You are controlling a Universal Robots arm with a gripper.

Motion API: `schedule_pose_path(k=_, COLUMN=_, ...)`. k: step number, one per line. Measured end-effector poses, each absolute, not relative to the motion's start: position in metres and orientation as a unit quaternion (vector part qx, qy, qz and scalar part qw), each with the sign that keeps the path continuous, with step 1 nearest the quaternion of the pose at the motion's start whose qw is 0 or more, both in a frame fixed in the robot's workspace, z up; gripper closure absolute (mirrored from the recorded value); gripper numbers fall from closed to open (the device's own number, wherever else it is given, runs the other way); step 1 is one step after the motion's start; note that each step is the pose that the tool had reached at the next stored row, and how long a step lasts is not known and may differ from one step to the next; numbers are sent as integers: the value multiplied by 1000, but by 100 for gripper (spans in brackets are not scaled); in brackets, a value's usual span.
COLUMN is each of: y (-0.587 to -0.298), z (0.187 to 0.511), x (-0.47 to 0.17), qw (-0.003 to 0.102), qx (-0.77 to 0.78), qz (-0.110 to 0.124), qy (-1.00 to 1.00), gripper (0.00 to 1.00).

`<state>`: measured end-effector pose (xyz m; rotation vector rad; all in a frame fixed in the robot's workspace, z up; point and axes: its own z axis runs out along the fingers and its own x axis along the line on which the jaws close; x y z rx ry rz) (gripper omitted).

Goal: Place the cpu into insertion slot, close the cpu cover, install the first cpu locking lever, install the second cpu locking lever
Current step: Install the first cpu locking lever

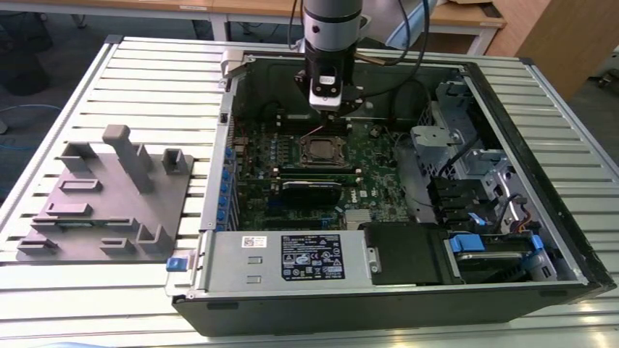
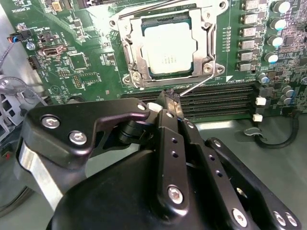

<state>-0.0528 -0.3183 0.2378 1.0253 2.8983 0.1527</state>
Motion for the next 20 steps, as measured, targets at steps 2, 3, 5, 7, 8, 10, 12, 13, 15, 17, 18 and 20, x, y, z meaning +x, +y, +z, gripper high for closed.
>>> schedule_pose_path(k=2, y=-318, z=237, x=-53, qw=32, qx=332, qz=50, qy=941, gripper=89)
schedule_pose_path(k=3, y=-318, z=237, x=-53, qw=32, qx=331, qz=50, qy=942, gripper=89)
schedule_pose_path(k=5, y=-317, z=237, x=-53, qw=31, qx=328, qz=50, qy=943, gripper=89)
schedule_pose_path(k=7, y=-316, z=236, x=-54, qw=31, qx=326, qz=50, qy=943, gripper=89)
schedule_pose_path(k=8, y=-315, z=236, x=-54, qw=31, qx=325, qz=50, qy=944, gripper=89)
schedule_pose_path(k=10, y=-314, z=235, x=-55, qw=31, qx=324, qz=50, qy=944, gripper=89)
schedule_pose_path(k=12, y=-314, z=235, x=-55, qw=31, qx=323, qz=50, qy=945, gripper=89)
schedule_pose_path(k=13, y=-313, z=234, x=-55, qw=31, qx=322, qz=50, qy=945, gripper=89)
schedule_pose_path(k=15, y=-312, z=234, x=-56, qw=31, qx=321, qz=50, qy=945, gripper=89)
schedule_pose_path(k=17, y=-312, z=233, x=-56, qw=31, qx=320, qz=50, qy=946, gripper=89)
schedule_pose_path(k=18, y=-311, z=232, x=-56, qw=31, qx=319, qz=50, qy=946, gripper=89)
schedule_pose_path(k=20, y=-310, z=231, x=-56, qw=31, qx=318, qz=50, qy=946, gripper=89)
